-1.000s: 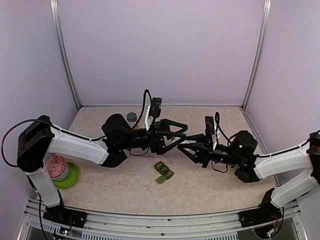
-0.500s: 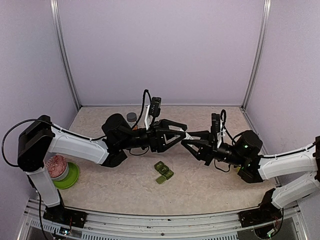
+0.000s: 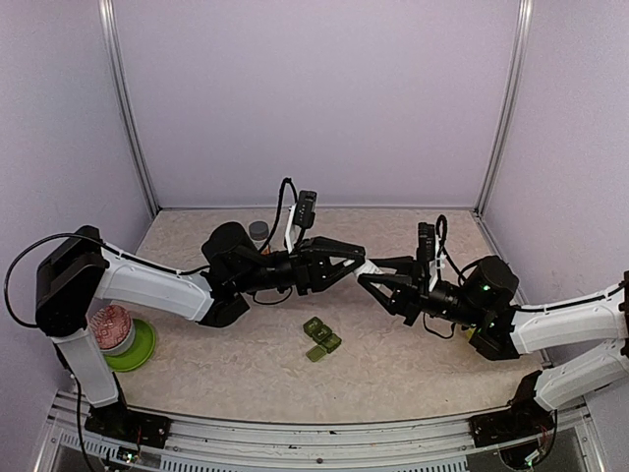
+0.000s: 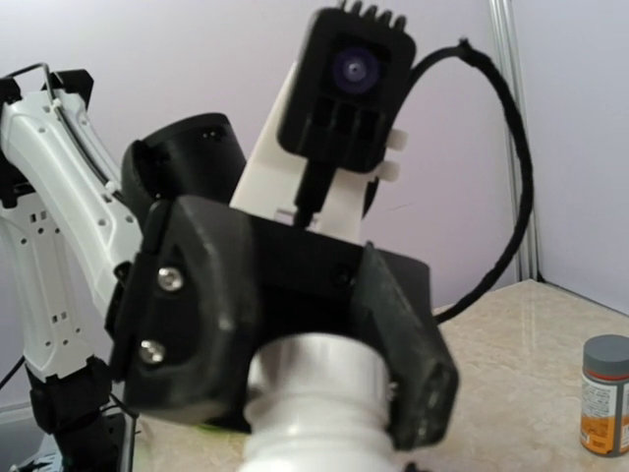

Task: Sort the pills into containers
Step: Unscrew the lid of the pill bottle from the pill bottle, then pick up the lid of the pill bottle from the pill bottle, then place the lid of the pill bottle at the center of the board, then pour the pill into the compartment of the pill container.

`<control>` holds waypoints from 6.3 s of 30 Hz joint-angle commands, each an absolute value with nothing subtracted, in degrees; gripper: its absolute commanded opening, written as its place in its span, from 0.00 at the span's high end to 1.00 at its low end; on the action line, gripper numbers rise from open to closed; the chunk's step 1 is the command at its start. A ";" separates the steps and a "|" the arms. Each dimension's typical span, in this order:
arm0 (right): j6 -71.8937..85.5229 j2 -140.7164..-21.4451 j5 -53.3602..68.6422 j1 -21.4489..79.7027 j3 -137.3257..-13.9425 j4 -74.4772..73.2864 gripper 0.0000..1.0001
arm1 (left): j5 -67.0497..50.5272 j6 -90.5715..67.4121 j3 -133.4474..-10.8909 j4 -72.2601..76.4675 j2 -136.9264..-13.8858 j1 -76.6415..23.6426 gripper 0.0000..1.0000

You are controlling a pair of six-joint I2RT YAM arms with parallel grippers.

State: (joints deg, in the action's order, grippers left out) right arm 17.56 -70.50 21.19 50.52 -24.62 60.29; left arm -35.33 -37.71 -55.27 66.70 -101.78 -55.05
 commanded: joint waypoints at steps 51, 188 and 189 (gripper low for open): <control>10.23 -60.39 25.80 50.23 -22.68 53.47 1.00 | -0.81 -17.85 -40.39 31.46 -90.34 -49.38 0.69; 19.93 -110.21 19.28 49.75 -22.70 73.31 1.00 | -7.03 -13.84 -42.24 43.30 -108.15 -48.42 0.01; 19.95 -110.25 19.25 49.75 -22.73 73.22 1.00 | -7.03 -13.85 -42.19 43.25 -108.11 -48.49 0.01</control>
State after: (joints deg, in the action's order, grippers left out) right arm 19.27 -111.42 20.05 50.06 -21.87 74.46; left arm -7.05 -14.87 -42.15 41.98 -107.28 -47.79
